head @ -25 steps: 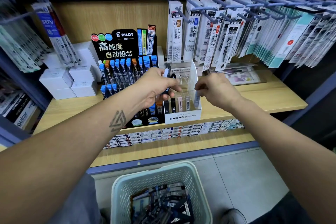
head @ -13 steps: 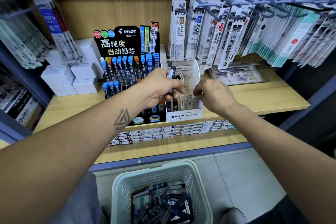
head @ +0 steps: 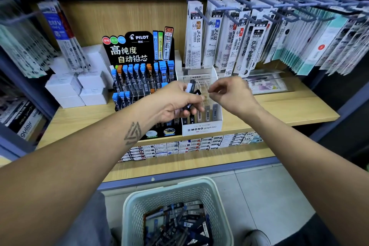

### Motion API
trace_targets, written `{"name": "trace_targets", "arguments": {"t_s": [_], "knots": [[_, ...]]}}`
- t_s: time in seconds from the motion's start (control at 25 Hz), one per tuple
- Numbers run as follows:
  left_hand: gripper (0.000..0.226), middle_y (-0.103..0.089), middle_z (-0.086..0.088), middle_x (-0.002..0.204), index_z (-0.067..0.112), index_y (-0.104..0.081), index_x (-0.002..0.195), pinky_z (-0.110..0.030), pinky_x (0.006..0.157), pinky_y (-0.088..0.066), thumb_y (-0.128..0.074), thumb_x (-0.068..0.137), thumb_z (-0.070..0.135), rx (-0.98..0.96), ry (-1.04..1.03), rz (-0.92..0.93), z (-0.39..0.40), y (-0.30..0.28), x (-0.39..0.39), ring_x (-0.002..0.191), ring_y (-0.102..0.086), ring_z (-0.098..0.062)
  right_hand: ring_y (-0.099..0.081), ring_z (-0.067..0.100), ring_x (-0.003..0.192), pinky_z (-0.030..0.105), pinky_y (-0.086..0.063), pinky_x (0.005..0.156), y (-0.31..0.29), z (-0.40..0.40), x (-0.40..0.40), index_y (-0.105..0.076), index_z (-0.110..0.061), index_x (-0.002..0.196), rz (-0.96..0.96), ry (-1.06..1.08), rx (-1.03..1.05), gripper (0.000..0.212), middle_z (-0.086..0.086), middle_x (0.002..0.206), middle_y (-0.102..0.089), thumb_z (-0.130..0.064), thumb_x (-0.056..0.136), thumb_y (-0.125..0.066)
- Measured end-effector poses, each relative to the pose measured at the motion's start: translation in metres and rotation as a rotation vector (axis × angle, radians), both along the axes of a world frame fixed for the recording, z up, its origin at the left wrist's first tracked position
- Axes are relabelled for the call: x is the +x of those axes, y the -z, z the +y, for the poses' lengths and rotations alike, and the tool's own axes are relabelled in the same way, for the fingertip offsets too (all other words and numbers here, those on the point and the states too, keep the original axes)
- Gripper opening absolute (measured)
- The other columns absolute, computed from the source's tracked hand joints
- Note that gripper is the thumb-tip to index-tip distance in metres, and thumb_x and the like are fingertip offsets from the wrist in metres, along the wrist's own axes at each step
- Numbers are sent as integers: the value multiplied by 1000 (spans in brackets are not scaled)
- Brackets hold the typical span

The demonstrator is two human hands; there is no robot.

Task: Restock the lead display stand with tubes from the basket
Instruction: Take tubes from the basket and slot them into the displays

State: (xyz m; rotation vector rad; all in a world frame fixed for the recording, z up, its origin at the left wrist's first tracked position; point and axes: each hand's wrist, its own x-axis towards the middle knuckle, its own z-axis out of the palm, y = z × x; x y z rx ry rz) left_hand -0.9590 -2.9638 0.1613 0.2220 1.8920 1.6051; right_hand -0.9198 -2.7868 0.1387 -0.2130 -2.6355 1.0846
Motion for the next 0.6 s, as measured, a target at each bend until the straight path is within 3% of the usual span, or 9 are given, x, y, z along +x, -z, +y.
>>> {"name": "trace_targets", "arguments": {"t_s": [0.08,0.24,0.36,0.48,0.6], "knots": [[17,-71,-19,75,2,-61,108,-17,37,-41,-68,93,7,33,56,-39,0,-1,3,49,-58,-14,-68,15,75,28,-54,72,-8,-11,2,-75,-7,98,-81,-86,-570,10,5,83,-74,-6,88,-73],[20,-72,-24,79,-2,-62,109,-17,43,-51,-65,95,12,152,36,-116,-2,-5,8,54,-67,-18,-69,30,85,36,-58,83,-15,-9,7,-71,6,103,-139,-206,-967,15,20,92,-73,2,89,-66],[31,-69,-28,82,-9,-59,105,-20,46,-55,-63,96,21,201,-7,-124,-5,-9,8,57,-70,-20,-70,29,84,36,-58,81,-14,-6,7,-69,7,109,-170,-288,-1011,25,20,92,-72,7,84,-67],[47,-70,-27,82,-14,-58,117,-20,45,-54,-59,99,29,165,9,-122,-7,-9,8,59,-71,-22,-70,25,78,37,-56,85,-13,-8,5,-72,2,104,-176,-251,-963,25,18,87,-73,8,80,-71],[40,-72,-29,90,-8,-60,120,-20,42,-53,-57,101,28,117,42,-126,-10,-11,8,60,-72,-24,-66,20,71,31,-53,76,-18,-4,5,-74,-1,99,-132,-185,-925,19,13,81,-73,7,82,-70]]}}
